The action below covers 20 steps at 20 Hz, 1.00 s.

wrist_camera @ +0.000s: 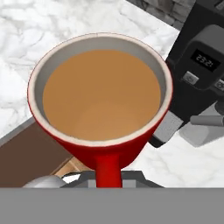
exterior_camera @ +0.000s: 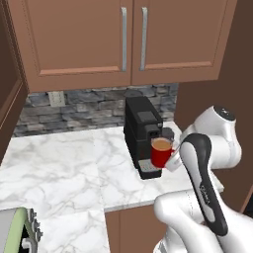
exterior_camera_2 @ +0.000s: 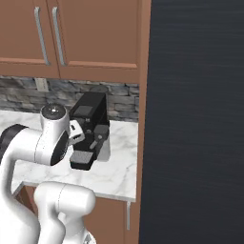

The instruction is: Pick up the brewed coffee from the coffee machine and place it next to the breakfast plate on the dining counter.

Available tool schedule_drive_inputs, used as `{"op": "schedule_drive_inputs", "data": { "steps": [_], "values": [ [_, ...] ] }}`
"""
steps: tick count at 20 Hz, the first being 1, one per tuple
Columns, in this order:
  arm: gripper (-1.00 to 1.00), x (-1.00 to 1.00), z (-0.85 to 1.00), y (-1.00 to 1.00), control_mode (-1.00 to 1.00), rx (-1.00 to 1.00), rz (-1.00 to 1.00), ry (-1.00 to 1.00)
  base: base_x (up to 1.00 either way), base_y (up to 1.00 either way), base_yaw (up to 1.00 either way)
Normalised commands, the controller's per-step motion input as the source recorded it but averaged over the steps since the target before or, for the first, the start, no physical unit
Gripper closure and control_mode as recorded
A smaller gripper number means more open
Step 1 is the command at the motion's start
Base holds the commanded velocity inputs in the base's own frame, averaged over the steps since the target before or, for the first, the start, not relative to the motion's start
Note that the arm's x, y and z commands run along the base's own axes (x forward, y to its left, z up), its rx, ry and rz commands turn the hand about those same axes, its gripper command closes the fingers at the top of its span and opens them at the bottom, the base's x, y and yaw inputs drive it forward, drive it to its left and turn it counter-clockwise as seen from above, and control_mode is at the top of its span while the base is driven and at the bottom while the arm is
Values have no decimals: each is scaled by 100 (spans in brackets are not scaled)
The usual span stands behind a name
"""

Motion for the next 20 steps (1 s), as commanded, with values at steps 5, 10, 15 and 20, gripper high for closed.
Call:
{"op": "schedule_drive_inputs", "data": {
  "steps": [5, 10, 15, 20],
  "values": [
    [100, -11, 2, 0, 100, 0, 0, 0, -71, 0, -2],
    [100, 0, 0, 0, 100, 0, 0, 0, -100, -18, -24],
    [100, 0, 0, 0, 100, 0, 0, 0, -56, -45, -54],
    [100, 0, 0, 0, 100, 0, 0, 0, -7, -34, -70]
  ]
}}
